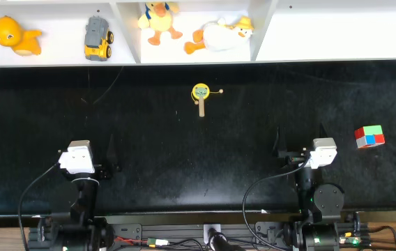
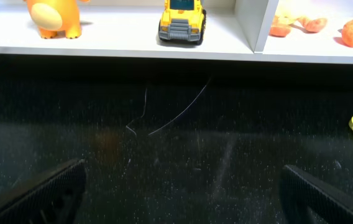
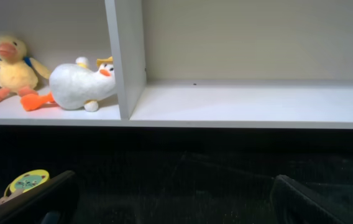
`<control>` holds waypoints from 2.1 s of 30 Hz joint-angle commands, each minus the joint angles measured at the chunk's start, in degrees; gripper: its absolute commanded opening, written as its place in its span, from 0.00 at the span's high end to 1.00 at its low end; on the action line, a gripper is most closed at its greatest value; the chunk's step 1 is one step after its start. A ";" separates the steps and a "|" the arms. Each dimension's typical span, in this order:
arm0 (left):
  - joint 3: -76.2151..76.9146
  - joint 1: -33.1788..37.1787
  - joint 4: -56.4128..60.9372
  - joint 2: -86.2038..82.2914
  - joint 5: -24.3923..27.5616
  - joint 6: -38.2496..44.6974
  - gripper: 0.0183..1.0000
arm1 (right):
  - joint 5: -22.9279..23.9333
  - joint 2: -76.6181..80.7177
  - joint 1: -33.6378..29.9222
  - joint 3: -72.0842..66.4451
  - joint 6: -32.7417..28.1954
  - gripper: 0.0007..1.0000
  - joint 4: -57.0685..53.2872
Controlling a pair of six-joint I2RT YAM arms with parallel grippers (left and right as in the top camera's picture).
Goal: Store Toys
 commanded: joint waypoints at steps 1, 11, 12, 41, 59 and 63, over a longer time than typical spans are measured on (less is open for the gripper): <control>-0.17 -0.31 0.09 -0.72 -0.66 0.66 0.00 | 0.44 -0.44 0.00 -0.79 0.42 0.01 0.31; -1.42 -0.48 4.46 -0.81 -0.66 0.66 0.00 | 0.44 -0.44 0.00 -0.79 0.42 0.01 0.31; -2.49 -0.48 7.63 -0.94 -0.66 0.66 0.00 | 0.44 -0.44 0.00 -0.79 0.42 0.00 0.31; -5.40 0.11 14.12 -0.94 -0.66 0.85 0.00 | 0.61 -0.44 -0.07 -0.79 0.39 0.00 0.33; -5.40 0.11 14.12 -0.94 -0.66 0.85 0.00 | 37.77 27.23 29.05 25.07 36.52 0.00 -33.79; -5.40 0.11 14.12 -0.94 -0.66 0.85 0.00 | 37.81 41.13 39.08 35.36 47.69 0.01 -45.97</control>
